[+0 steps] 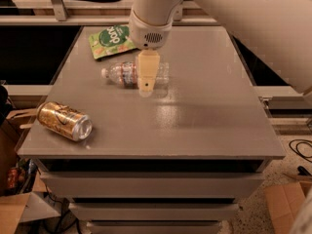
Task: Pick water bottle
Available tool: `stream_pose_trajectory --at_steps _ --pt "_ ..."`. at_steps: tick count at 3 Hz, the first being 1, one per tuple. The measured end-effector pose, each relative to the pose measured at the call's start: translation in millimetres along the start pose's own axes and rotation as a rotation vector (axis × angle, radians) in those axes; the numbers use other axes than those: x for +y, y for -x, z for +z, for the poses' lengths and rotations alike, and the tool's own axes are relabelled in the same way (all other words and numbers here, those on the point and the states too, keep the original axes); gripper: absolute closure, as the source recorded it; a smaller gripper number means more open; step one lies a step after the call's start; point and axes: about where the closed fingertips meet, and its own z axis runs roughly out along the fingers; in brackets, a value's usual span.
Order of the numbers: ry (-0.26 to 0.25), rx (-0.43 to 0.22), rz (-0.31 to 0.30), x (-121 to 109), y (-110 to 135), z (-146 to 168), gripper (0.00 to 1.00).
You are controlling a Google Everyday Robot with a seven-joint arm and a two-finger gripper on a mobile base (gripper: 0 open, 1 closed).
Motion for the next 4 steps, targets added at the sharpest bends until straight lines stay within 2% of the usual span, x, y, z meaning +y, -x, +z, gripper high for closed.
stream_pose_trajectory --at_steps 1,2,4 --pt "0.036 -0.014 -0.057 0.3 18.9 21.5 0.00" --pt "0.080 -0.031 -0.095 2.7 27.6 41.8 0.00" --pt "0.143 -0.047 -0.118 5.0 20.2 71.7 0.00"
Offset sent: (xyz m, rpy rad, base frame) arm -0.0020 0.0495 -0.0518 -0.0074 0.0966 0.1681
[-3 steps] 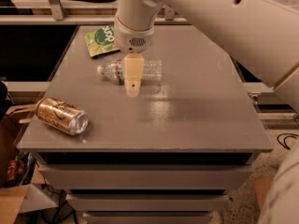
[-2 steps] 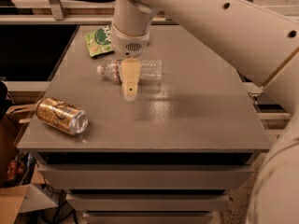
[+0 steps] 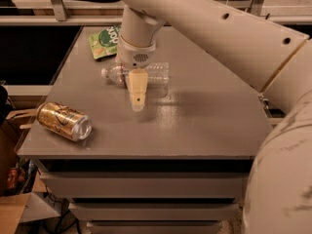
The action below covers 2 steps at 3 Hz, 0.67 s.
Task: Pick water bottle
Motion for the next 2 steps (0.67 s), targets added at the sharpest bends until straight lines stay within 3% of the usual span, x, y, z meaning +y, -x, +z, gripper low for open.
stream_pose_trajectory --at_steps 1,2 --pt "0.023 -0.005 0.005 -1.0 -10.6 10.1 0.16" --pt "0.037 -0.009 0.002 -1.7 -16.8 14.9 0.39"
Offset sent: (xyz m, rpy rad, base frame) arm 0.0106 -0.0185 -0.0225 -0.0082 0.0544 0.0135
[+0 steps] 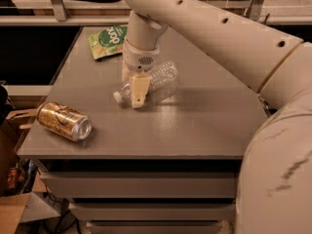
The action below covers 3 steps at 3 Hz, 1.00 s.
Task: Pick water bottle
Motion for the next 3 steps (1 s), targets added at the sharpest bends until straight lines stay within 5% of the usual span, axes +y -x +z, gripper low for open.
stream_pose_trajectory --at_steps 3 --pt "0.005 0.000 -0.014 -1.2 -2.1 -2.5 1.00"
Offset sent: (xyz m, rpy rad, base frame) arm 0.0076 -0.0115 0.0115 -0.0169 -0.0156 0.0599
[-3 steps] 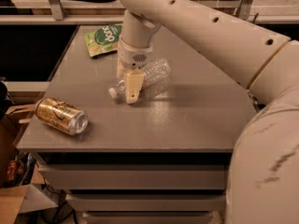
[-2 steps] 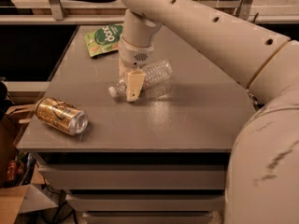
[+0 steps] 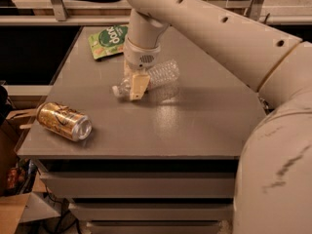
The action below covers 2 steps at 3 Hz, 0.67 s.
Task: Pick water bottle
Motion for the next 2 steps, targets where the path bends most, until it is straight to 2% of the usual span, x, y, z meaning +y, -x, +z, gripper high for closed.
stream_pose_trajectory --at_steps 2 --pt "-0.076 0.044 -0.078 -16.9 0.0 -47.1 1.00"
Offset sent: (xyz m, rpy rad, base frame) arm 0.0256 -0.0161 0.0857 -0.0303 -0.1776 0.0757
